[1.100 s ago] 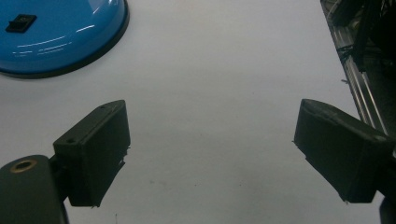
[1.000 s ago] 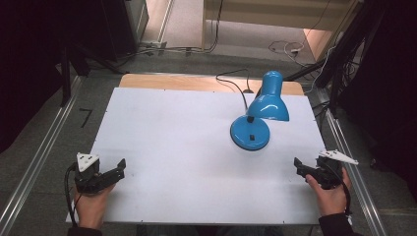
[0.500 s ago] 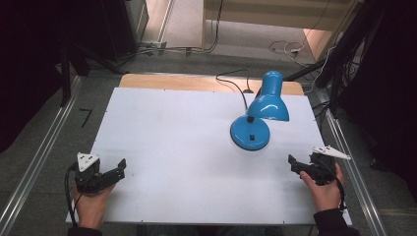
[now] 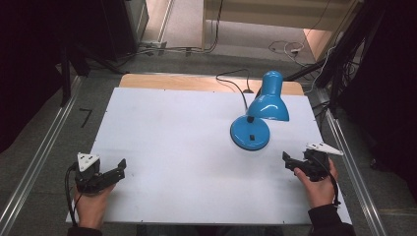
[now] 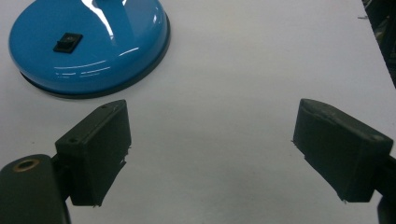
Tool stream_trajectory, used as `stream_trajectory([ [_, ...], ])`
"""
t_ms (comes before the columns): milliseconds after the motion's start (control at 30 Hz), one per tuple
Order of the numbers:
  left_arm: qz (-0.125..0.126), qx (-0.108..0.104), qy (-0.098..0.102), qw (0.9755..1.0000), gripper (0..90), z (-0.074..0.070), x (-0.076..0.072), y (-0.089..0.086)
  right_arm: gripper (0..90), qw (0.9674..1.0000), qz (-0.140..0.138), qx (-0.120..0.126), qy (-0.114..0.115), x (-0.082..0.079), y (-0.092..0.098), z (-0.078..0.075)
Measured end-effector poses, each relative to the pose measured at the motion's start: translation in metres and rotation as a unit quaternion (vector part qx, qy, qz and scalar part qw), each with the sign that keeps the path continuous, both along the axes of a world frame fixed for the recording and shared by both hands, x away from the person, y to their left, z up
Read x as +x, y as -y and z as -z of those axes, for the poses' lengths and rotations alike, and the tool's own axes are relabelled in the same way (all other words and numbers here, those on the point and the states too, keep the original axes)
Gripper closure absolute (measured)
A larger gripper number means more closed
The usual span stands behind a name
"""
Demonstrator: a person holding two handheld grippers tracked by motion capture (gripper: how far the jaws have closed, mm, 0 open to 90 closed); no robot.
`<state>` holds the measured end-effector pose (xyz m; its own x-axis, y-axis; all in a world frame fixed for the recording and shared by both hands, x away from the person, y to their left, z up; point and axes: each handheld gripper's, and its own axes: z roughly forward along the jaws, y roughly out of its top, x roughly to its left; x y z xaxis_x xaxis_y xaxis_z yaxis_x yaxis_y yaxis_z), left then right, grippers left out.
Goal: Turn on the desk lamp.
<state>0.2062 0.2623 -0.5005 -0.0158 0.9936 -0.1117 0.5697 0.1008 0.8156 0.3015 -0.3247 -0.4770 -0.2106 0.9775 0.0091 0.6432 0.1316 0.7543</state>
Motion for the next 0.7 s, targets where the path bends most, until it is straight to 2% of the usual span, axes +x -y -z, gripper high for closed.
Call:
stream_trajectory([
  [700, -0.001, -0.001, -0.001, 1.0000, 13.8, 0.000, 0.000, 0.000, 10.2, 0.9999, -0.014, 0.006, 0.002, 0.011, -0.013, -0.006],
])
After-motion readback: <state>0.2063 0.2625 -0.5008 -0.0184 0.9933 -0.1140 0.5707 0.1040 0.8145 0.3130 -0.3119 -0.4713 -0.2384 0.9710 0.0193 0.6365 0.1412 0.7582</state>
